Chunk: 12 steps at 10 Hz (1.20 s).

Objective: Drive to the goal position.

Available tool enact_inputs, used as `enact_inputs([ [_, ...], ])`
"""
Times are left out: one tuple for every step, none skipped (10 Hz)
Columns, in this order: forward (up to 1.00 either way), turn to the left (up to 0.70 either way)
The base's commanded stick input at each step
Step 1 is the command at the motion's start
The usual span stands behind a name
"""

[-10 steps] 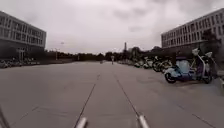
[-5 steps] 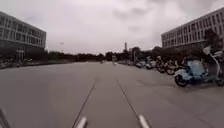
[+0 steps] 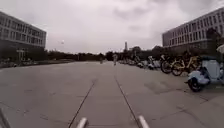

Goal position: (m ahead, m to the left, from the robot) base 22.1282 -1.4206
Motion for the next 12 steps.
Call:
enact_inputs([
  [1.00, -0.02],
  [1.00, -0.02],
  [1.00, -0.02],
  [1.00, -0.02],
  [1.00, -0.02],
  [1.00, -0.02],
  [1.00, -0.02],
  [1.00, 0.07],
  [1.00, 0.33],
  [1.00, 0.15],
  [1.00, -0.02],
  [1.00, -0.02],
])
